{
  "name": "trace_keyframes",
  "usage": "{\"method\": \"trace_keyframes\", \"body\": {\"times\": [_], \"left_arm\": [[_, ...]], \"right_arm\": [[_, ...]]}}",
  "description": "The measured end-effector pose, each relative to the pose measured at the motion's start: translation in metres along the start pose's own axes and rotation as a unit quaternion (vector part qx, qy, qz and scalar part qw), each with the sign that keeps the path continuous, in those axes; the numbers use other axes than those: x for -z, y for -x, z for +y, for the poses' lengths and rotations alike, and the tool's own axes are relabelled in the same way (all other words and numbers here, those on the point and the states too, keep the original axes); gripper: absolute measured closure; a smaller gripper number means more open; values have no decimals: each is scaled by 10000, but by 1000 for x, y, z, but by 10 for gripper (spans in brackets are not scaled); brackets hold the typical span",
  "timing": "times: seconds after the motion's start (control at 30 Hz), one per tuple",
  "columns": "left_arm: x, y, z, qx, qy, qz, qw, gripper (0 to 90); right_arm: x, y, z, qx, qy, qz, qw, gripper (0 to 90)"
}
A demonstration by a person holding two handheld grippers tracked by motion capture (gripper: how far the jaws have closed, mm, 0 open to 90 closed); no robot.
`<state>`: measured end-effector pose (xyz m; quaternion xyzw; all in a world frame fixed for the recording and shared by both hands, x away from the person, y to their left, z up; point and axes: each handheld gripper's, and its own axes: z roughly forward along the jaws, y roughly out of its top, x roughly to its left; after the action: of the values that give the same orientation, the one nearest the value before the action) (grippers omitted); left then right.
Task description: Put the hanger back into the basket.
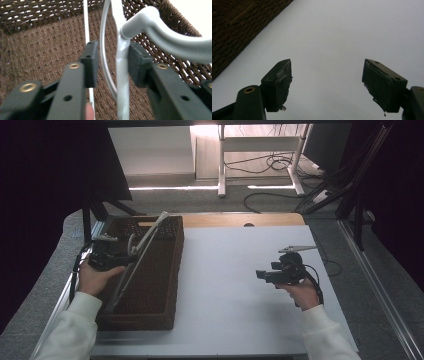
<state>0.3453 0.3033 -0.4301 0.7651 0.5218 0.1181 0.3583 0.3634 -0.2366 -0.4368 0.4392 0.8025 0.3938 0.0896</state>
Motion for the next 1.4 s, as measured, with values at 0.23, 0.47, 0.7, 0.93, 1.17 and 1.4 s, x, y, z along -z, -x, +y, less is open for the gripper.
{"method": "trace_keyframes", "body": {"times": [0.23,0.47,0.7,0.93,1.17,1.4], "left_arm": [[0,0,0,-126,-10,-63,9999,799],[13,2,0,-346,234,-263,9988,805],[30,1,-2,-639,394,-568,9956,808],[40,-5,-7,-650,651,-874,9919,808],[34,-3,-10,-876,374,-1095,9894,806],[12,-5,-10,-760,-124,-873,9932,802]], "right_arm": [[0,2,0,-12,-10,-13,10000,245],[1,2,0,-20,-15,-29,10000,245],[0,2,0,-20,-13,-37,10000,245],[0,2,0,-25,-7,-45,10000,245],[0,3,0,-29,-24,-54,10000,244],[0,4,-1,-30,-24,-51,10000,244]]}}
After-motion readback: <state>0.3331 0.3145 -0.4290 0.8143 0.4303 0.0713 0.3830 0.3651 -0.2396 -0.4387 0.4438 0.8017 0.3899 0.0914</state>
